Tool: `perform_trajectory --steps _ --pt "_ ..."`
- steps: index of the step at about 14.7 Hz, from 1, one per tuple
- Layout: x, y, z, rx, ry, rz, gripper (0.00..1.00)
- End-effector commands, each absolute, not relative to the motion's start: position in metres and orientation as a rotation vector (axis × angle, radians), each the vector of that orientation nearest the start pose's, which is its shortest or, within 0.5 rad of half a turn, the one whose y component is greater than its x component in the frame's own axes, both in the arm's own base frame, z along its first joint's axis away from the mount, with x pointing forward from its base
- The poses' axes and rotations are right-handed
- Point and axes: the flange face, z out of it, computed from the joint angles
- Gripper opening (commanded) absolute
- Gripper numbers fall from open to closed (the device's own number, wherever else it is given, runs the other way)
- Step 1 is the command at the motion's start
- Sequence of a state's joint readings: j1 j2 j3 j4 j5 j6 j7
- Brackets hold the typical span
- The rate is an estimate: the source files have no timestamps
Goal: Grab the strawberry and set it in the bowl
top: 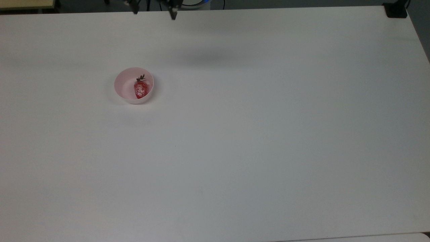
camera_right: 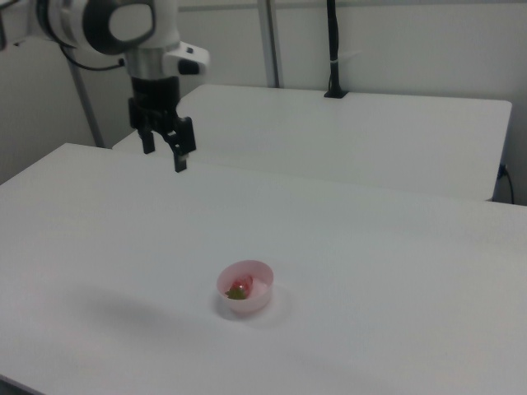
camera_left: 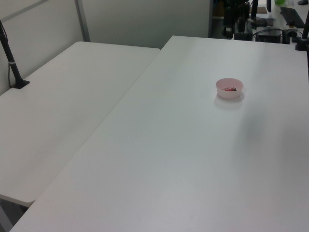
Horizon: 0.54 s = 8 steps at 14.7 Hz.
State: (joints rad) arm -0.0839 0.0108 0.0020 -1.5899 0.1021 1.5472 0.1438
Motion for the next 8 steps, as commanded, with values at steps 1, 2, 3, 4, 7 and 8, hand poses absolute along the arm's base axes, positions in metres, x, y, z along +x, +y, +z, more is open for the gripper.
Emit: perform_trajectory --steps 1,2,3,4,7,8 --pt "0.535 -0.019 0.612 -3.064 0.260 0.073 1.00" --pt "0.538 -0.015 0.614 -3.098 0.204 0.036 1.00" --pt "0.542 -0.015 0.617 -3.113 0.150 -0.020 1.00" --pt "0.545 -0.014 0.621 -3.112 0.124 -0.073 1.00" --pt "0.549 -0.013 0.621 -3.117 0.117 -0.107 1.00" --pt "0.549 -0.013 0.621 -3.117 0.117 -0.105 1.00"
